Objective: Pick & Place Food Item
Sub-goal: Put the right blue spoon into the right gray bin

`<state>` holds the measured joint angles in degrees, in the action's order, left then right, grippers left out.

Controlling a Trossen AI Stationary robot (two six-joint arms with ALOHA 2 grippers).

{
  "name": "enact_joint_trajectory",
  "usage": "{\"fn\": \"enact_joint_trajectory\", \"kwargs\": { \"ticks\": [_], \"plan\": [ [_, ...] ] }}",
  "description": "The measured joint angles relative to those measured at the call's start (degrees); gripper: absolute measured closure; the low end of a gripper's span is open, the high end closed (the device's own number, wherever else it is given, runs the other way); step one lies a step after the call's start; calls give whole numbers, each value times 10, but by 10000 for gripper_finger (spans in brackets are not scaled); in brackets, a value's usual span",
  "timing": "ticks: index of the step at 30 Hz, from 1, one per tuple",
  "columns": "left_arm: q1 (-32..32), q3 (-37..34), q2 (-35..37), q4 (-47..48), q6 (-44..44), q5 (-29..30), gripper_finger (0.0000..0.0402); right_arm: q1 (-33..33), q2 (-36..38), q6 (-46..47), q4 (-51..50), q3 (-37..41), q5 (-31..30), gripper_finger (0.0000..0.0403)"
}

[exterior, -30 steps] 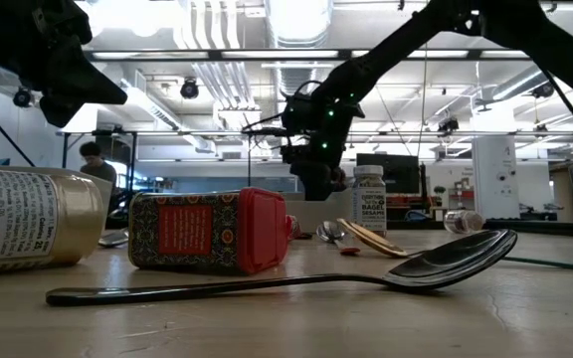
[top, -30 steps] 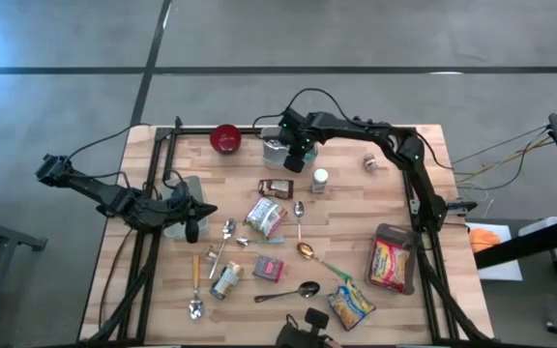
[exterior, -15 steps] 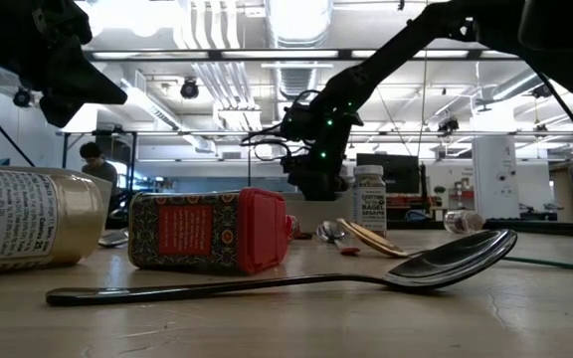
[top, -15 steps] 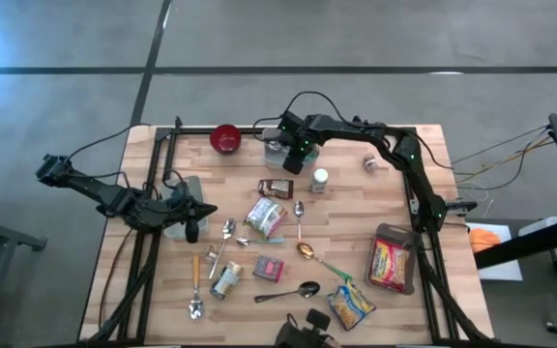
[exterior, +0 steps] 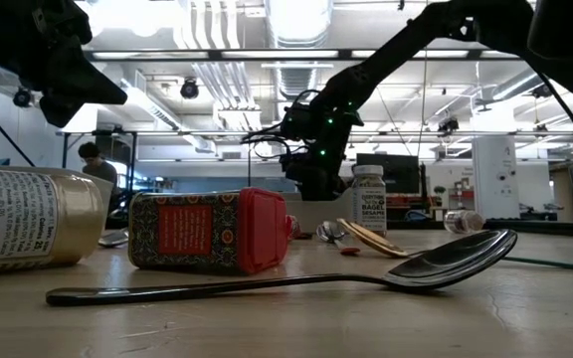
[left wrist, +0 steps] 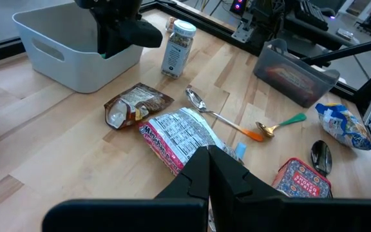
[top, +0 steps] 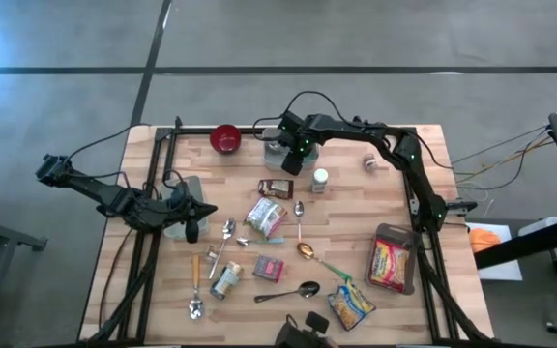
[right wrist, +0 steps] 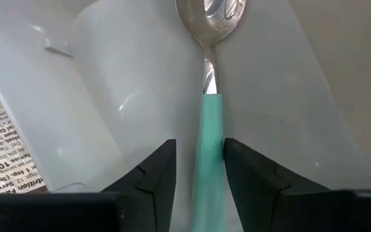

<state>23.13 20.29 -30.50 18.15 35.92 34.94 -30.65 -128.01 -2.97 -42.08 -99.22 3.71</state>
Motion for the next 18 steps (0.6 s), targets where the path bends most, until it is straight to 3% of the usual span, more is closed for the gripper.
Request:
{"fn": "enact_joint_trajectory", "kwargs": {
  "ticks": [18],
  "plan": [
    [0,0,0,0,0,0,401,0,24,29,-27,-1,46,273]
  ]
}}
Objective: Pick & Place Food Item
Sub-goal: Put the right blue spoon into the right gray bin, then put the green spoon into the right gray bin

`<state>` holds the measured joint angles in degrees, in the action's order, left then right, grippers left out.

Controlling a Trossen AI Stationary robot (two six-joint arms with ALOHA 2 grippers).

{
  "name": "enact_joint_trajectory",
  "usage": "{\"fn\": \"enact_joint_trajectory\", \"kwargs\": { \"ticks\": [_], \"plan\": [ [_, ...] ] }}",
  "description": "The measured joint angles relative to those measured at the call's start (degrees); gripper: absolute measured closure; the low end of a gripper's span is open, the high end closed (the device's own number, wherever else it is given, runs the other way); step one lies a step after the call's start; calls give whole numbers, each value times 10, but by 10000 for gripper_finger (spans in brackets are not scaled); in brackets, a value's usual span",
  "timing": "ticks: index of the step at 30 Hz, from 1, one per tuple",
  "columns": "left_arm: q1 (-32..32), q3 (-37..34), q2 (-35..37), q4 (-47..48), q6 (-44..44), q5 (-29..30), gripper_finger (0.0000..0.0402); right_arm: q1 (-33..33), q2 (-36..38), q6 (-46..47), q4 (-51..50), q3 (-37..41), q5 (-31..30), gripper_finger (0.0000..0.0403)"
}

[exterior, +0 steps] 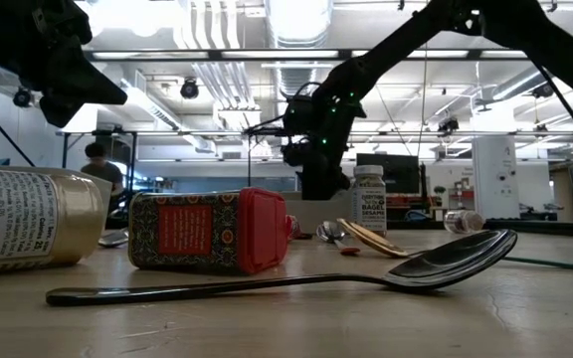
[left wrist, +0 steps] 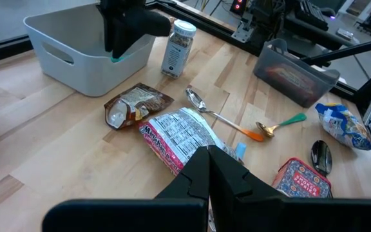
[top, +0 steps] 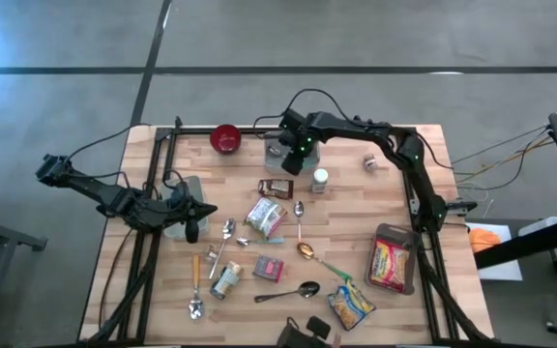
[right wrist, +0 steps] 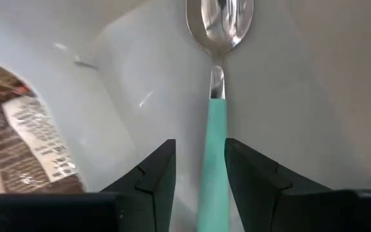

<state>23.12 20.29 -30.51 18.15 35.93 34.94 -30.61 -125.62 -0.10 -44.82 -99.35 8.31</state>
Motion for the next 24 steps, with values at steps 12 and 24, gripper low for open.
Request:
{"fn": "enact_joint_trajectory", "kwargs": {
  "ticks": [12,24],
  "plan": [
    [0,0,0,2,0,0,401,6,28,41,-15,0,9,273],
    [0,0,0,2,0,0,401,21,76,58,-51,0,2,273]
  ]
}}
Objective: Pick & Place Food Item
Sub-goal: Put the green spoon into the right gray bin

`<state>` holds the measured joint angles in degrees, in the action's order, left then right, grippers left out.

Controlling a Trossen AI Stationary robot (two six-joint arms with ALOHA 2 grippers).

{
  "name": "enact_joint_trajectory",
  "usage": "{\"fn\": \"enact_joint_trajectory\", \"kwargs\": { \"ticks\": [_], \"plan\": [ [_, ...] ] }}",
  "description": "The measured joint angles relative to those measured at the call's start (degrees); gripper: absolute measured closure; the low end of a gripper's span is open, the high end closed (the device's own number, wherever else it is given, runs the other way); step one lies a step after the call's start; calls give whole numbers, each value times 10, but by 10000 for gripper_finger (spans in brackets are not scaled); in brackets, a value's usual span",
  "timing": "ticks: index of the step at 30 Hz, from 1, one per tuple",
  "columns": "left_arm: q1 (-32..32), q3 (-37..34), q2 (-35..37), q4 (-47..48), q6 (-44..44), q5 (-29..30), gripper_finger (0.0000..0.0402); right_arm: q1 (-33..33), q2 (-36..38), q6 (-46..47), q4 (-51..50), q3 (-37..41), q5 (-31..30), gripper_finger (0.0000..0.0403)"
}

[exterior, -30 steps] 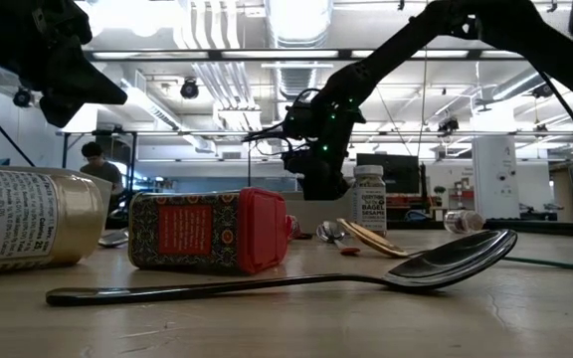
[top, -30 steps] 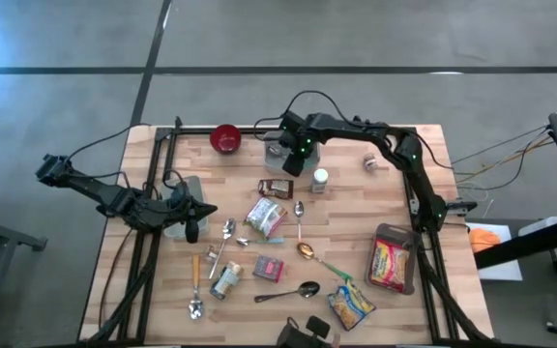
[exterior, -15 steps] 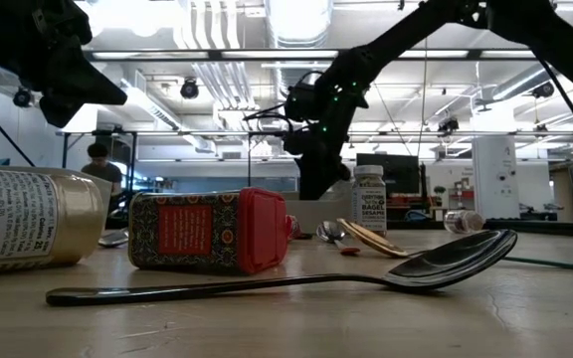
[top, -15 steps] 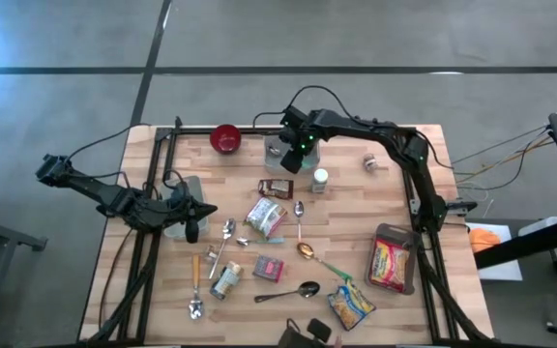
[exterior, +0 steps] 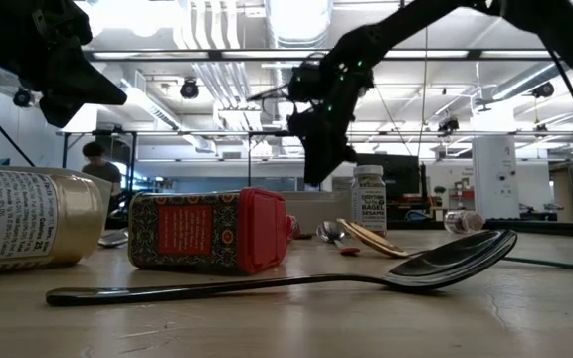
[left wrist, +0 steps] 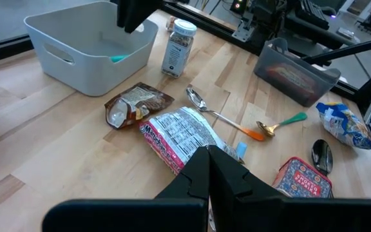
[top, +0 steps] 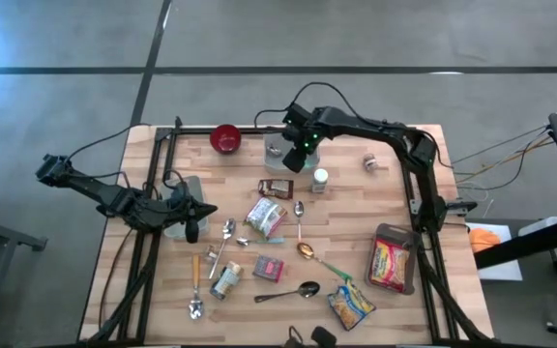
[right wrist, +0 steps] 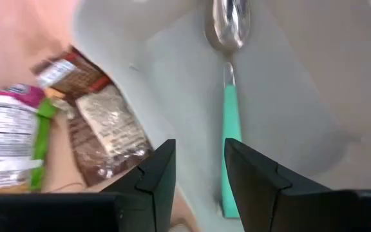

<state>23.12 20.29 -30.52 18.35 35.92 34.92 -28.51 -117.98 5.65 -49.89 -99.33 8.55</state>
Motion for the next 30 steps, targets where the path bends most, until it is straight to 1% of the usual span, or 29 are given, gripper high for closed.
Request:
{"fn": "enact_joint_trajectory", "kwargs": {
  "ticks": [4,7,9,15,20,24,30],
  "plan": [
    [0,0,0,0,0,0,401,23,30,-4,-17,0,-2,273],
    [0,0,0,0,0,0,401,48,48,3,-28,2,-15,273],
    [0,0,0,1,0,0,401,70,59,13,-35,6,-25,273],
    [0,0,0,3,0,0,401,135,83,48,-46,30,-28,273],
    [0,0,0,12,0,0,401,175,126,76,-65,36,-49,273],
    [0,0,0,15,0,0,401,211,143,79,-74,41,-89,273],
    [0,0,0,18,0,0,401,250,161,40,-105,40,-96,273]
  ]
}}
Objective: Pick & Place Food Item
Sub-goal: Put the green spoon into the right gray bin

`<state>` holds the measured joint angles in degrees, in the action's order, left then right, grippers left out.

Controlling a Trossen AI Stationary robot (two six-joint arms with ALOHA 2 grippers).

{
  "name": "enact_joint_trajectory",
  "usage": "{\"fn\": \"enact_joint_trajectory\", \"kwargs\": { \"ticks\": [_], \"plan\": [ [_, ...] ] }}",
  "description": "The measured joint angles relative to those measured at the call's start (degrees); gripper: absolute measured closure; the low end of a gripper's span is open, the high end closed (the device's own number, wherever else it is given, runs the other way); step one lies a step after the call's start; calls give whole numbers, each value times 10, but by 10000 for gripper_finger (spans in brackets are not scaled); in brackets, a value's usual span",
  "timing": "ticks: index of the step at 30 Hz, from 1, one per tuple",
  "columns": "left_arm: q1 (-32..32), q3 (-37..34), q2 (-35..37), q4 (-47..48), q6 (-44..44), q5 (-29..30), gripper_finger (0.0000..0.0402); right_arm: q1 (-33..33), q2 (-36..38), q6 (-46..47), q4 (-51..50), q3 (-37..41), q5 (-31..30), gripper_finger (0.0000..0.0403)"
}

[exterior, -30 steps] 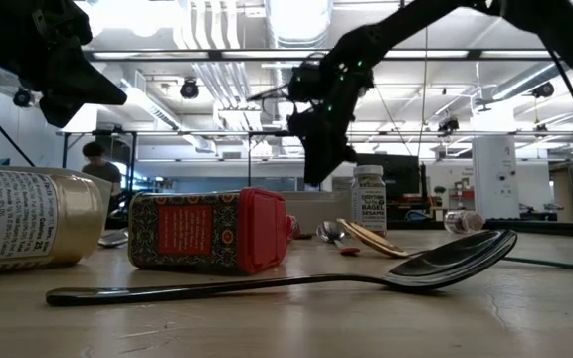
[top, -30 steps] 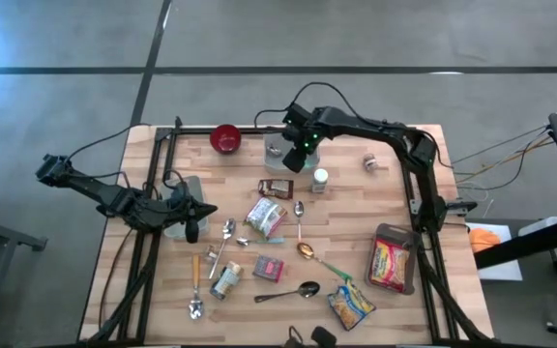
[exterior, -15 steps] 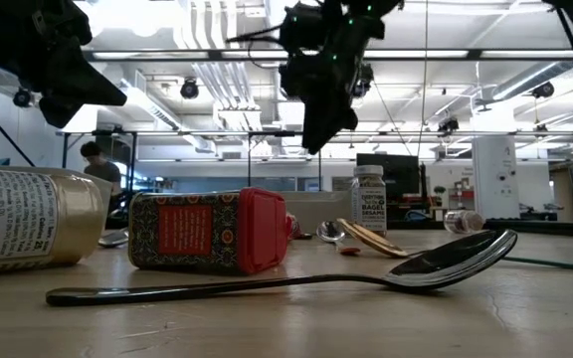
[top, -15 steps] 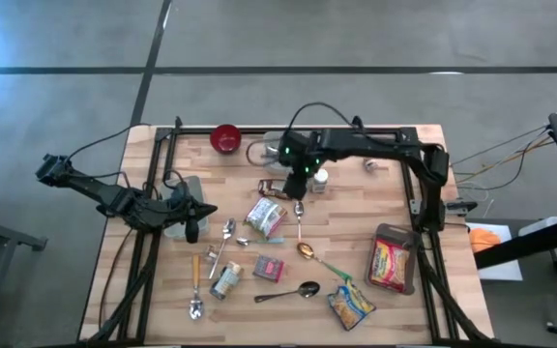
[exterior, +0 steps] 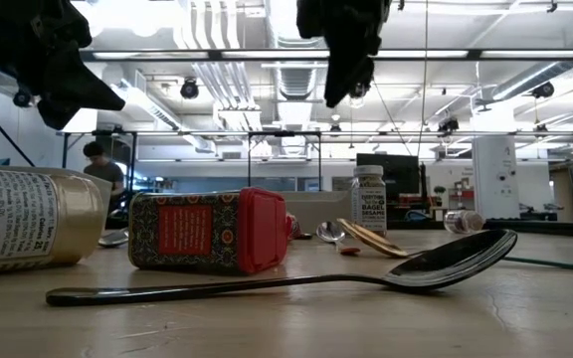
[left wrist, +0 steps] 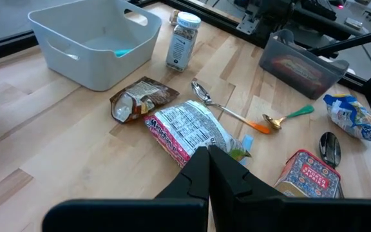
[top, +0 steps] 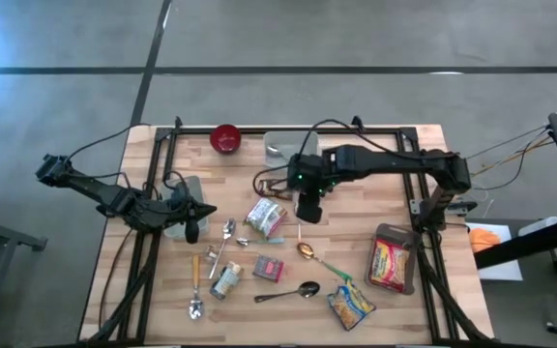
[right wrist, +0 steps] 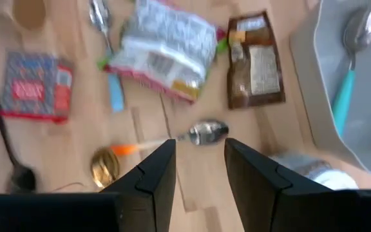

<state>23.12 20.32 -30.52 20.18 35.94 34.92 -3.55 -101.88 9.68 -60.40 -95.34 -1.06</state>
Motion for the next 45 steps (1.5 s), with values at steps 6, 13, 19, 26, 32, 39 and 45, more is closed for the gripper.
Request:
{"fn": "enact_joint_trajectory", "kwargs": {
  "ticks": [6,13,19,26,32,39,45],
  "plan": [
    [0,0,0,0,0,0,401,23,4,4,4,0,-6,273],
    [0,0,0,1,0,0,401,44,3,27,5,0,30,273],
    [0,0,0,1,0,0,401,49,3,60,1,0,45,273],
    [0,0,0,1,0,0,401,68,5,28,-2,0,48,269],
    [0,0,0,3,0,0,401,84,10,7,1,0,47,194],
    [0,0,0,5,0,0,401,83,11,8,-12,4,45,70],
    [0,0,0,5,0,0,401,83,11,36,-24,22,45,39]
  ]
}}
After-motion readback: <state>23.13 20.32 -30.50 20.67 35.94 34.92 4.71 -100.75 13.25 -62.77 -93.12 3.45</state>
